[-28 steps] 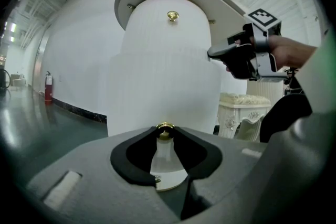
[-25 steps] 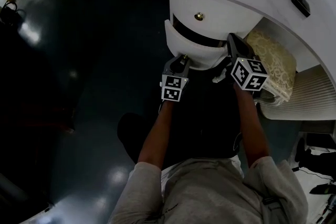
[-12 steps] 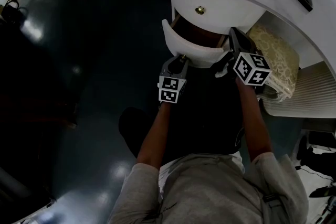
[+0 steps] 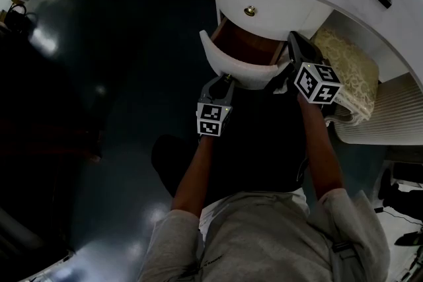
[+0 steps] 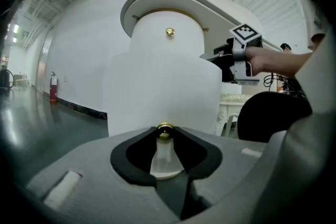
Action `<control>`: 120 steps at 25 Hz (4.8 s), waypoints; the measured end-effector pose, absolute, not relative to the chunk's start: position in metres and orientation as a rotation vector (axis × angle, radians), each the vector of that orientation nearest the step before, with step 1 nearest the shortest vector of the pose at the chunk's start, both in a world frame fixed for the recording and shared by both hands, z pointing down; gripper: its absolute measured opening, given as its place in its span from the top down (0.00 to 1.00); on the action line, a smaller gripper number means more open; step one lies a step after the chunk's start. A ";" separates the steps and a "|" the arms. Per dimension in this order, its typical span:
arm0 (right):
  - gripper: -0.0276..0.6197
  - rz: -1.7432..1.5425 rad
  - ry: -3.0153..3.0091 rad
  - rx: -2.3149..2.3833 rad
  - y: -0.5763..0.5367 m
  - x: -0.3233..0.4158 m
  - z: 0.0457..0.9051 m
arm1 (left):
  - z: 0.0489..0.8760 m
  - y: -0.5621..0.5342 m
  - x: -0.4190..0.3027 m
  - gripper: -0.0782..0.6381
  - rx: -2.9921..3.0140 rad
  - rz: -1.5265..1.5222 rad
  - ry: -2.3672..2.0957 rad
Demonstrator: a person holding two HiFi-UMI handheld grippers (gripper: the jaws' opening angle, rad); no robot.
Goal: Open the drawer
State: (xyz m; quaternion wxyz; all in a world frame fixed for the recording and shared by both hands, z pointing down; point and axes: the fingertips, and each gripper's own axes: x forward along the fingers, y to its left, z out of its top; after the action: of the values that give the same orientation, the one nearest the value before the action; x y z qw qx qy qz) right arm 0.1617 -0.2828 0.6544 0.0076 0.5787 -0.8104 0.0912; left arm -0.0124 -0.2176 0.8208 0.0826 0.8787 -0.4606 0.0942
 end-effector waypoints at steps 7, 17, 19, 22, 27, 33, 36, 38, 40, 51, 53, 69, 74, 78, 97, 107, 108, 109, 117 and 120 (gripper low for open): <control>0.93 0.288 -2.529 1.817 -0.282 0.160 0.654 | 0.821 -0.207 -0.021 0.74 2.630 0.263 -1.378; 0.93 0.292 -2.552 1.818 -0.281 0.160 0.655 | 0.820 -0.193 -0.029 0.74 2.641 0.303 -1.392; 0.93 0.306 -2.566 1.823 -0.281 0.161 0.654 | 0.820 -0.190 -0.031 0.74 2.639 0.300 -1.393; 0.93 0.299 -2.566 1.829 -0.282 0.161 0.654 | 0.821 -0.186 -0.033 0.74 2.633 0.292 -1.396; 0.93 0.269 -2.557 1.843 -0.281 0.161 0.654 | 0.821 -0.179 -0.037 0.74 2.624 0.275 -1.399; 0.93 0.254 -2.549 1.861 -0.280 0.161 0.654 | 0.822 -0.169 -0.044 0.74 2.625 0.290 -1.399; 0.93 0.255 -2.550 1.865 -0.280 0.159 0.654 | 0.822 -0.163 -0.049 0.74 2.623 0.304 -1.409; 0.93 0.260 -2.549 1.870 -0.281 0.159 0.654 | 0.822 -0.160 -0.051 0.74 2.614 0.303 -1.411; 0.93 0.261 -2.543 1.878 -0.281 0.162 0.654 | 0.823 -0.157 -0.051 0.74 2.609 0.302 -1.410; 0.93 0.274 -2.500 1.867 -0.281 0.162 0.657 | 0.826 -0.139 -0.063 0.74 2.573 0.327 -1.437; 0.93 0.256 -2.477 1.876 -0.281 0.162 0.656 | 0.826 -0.137 -0.065 0.74 2.567 0.332 -1.445; 0.93 0.278 -2.502 1.833 -0.285 0.160 0.655 | 0.825 -0.133 -0.068 0.74 2.554 0.336 -1.434; 0.93 0.249 -2.500 1.808 -0.284 0.160 0.656 | 0.826 -0.130 -0.067 0.74 2.555 0.337 -1.417; 0.93 0.247 -2.528 1.774 -0.283 0.159 0.656 | 0.826 -0.129 -0.067 0.74 2.564 0.341 -1.406; 0.93 0.332 -2.522 1.365 -0.227 0.106 0.692 | 0.818 -0.146 -0.064 0.74 2.335 0.447 -1.449; 0.93 0.425 -2.444 1.319 -0.171 0.126 0.670 | 0.817 -0.150 -0.064 0.74 2.382 0.514 -1.423; 0.93 0.424 -2.444 1.306 -0.166 0.124 0.663 | 0.817 -0.147 -0.065 0.74 2.380 0.510 -1.420; 0.93 0.412 -2.445 1.290 -0.162 0.123 0.656 | 0.817 -0.144 -0.066 0.74 2.380 0.511 -1.418; 0.93 0.420 -2.383 1.312 -0.159 0.126 0.627 | 0.818 -0.135 -0.074 0.74 2.306 0.711 -1.385; 0.93 0.478 -2.375 1.316 -0.153 0.114 0.609 | 0.801 -0.118 -0.090 0.75 2.236 0.724 -1.390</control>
State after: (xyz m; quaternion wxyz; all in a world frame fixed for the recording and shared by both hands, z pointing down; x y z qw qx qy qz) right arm 0.1139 -0.1530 0.6089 0.1913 0.4686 -0.8455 0.1702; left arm -0.0900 -0.1183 0.8005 0.2040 0.8017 -0.4982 0.2597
